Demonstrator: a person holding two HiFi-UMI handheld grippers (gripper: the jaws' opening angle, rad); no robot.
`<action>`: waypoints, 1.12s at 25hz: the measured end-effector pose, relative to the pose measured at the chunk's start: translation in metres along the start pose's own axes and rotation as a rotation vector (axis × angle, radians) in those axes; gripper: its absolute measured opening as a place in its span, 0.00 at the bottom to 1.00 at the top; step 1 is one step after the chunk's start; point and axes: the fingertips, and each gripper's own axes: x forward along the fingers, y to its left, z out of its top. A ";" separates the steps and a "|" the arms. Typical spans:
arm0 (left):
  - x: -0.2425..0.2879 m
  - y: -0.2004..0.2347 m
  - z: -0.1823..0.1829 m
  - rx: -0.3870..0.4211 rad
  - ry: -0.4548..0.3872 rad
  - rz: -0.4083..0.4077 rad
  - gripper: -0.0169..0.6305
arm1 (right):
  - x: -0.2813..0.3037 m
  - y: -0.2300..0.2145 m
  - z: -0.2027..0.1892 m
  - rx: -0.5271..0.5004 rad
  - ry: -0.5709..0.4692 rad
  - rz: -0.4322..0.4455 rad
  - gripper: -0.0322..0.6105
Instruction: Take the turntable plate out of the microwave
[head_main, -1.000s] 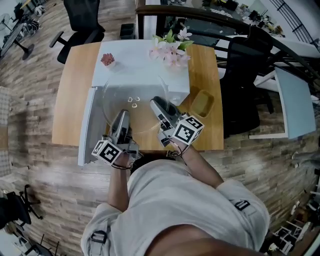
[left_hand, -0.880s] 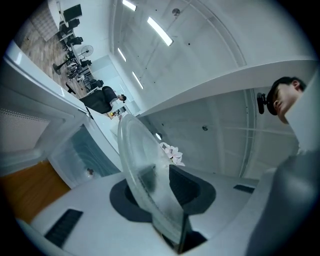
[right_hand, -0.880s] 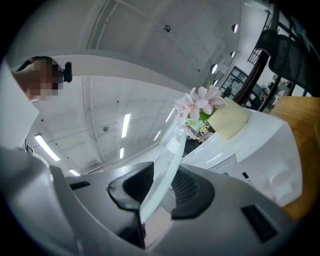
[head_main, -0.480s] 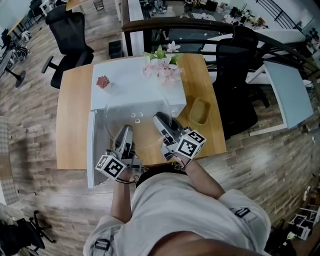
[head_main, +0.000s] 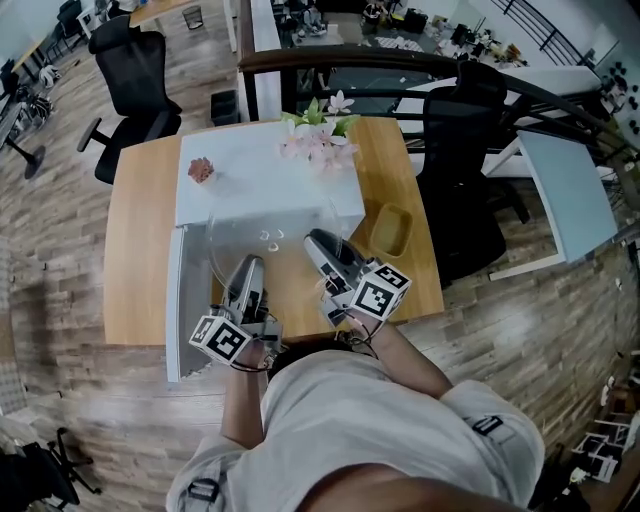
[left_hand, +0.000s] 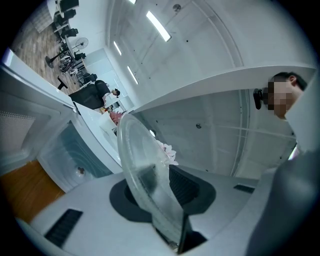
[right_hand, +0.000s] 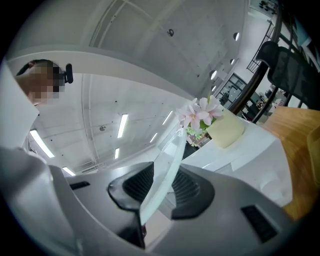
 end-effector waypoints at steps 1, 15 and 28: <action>0.000 -0.001 -0.001 -0.002 -0.002 -0.001 0.19 | -0.001 0.000 0.001 -0.002 0.002 0.000 0.22; -0.001 -0.003 0.003 0.011 -0.033 0.014 0.19 | 0.005 0.002 0.002 -0.012 0.025 0.048 0.22; 0.001 0.000 0.010 0.025 -0.034 0.008 0.19 | 0.012 0.002 0.001 -0.010 0.010 0.072 0.22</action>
